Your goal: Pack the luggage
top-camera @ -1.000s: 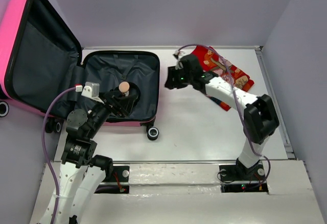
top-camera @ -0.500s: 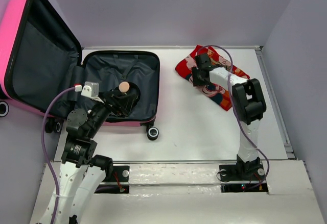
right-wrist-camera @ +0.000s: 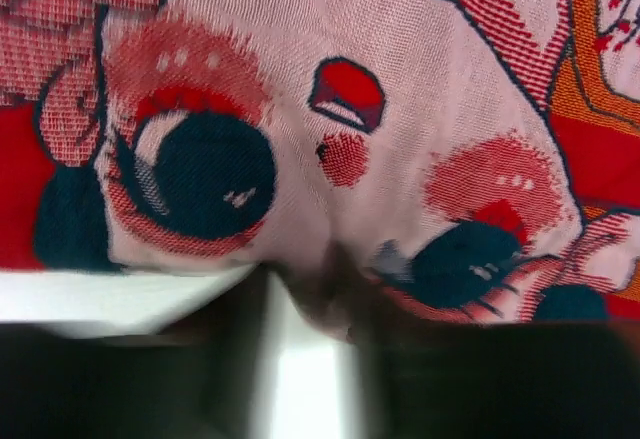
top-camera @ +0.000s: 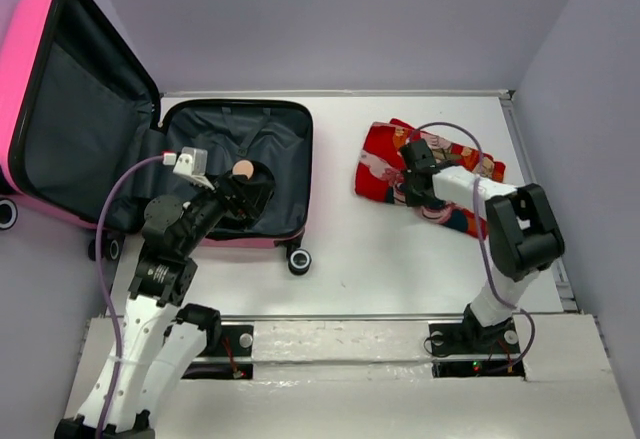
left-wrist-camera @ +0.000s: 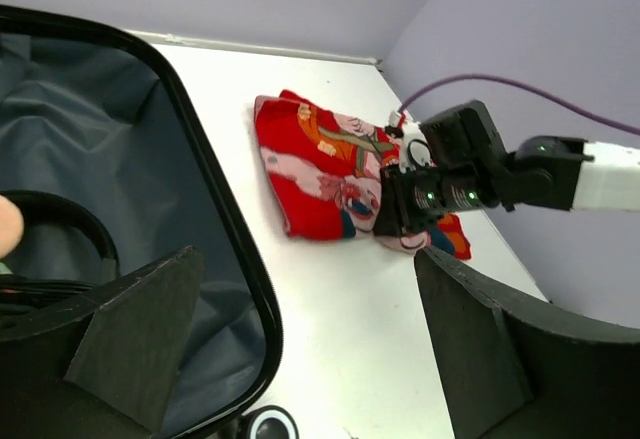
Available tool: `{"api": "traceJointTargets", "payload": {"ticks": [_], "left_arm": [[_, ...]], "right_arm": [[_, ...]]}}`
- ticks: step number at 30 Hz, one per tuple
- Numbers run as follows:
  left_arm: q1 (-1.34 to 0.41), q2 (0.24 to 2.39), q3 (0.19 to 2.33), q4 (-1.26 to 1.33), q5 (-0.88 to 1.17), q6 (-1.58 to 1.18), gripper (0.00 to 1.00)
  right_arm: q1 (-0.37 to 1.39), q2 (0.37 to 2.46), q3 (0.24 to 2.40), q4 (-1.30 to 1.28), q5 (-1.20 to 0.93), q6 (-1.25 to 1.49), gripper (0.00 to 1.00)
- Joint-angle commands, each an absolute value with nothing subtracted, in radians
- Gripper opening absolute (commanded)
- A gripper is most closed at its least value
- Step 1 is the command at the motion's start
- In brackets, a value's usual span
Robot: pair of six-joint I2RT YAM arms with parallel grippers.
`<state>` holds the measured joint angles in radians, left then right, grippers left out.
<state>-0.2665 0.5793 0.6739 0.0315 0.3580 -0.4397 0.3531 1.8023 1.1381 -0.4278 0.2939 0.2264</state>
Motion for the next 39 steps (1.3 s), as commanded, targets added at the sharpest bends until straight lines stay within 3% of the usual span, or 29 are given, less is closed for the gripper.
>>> {"api": "traceJointTargets", "payload": {"ticks": [1,2,3,5,11,18,23,27,31,34,36,39], "left_arm": [[-0.264,0.612,0.673,0.136,0.448,-0.506,0.99],[-0.267,0.618,0.676,0.138,0.451,-0.509,0.99],[-0.268,0.624,0.683,0.138,0.453,-0.511,0.99],[-0.281,0.637,0.704,0.135,0.453,-0.517,0.99],[-0.388,0.683,0.765,0.124,0.378,-0.526,0.99],[-0.743,0.874,0.819,0.123,0.099,-0.515,0.99],[-0.899,0.971,0.841,0.138,-0.086,-0.506,0.99],[-0.943,1.045,0.874,0.146,-0.147,-0.479,0.99],[-0.948,1.136,0.92,0.16,-0.176,-0.45,0.99],[-0.946,1.211,0.965,0.158,-0.193,-0.424,0.99],[-0.948,1.274,1.011,0.146,-0.218,-0.401,0.99],[-0.948,1.351,1.071,0.12,-0.247,-0.376,0.99]], "right_arm": [[0.341,1.557,0.967,-0.428,0.221,0.319,0.68],[0.341,1.516,0.957,-0.416,0.201,0.319,0.68],[0.306,1.479,0.951,-0.397,0.175,0.328,0.83],[0.215,1.402,0.948,-0.359,0.106,0.354,0.87],[-0.059,1.301,0.875,-0.183,0.057,0.457,0.87],[-0.323,1.417,0.813,-0.072,0.054,0.518,0.89],[-0.367,1.548,0.816,-0.054,-0.058,0.541,0.9],[-0.367,1.595,0.824,-0.049,-0.121,0.537,0.91],[-0.367,1.689,0.845,-0.043,-0.32,0.535,0.89],[-0.367,1.73,0.853,-0.035,-0.408,0.529,0.82],[-0.356,1.736,0.841,-0.023,-0.408,0.529,0.71],[-0.356,1.714,0.83,-0.02,-0.368,0.526,0.45]]}}
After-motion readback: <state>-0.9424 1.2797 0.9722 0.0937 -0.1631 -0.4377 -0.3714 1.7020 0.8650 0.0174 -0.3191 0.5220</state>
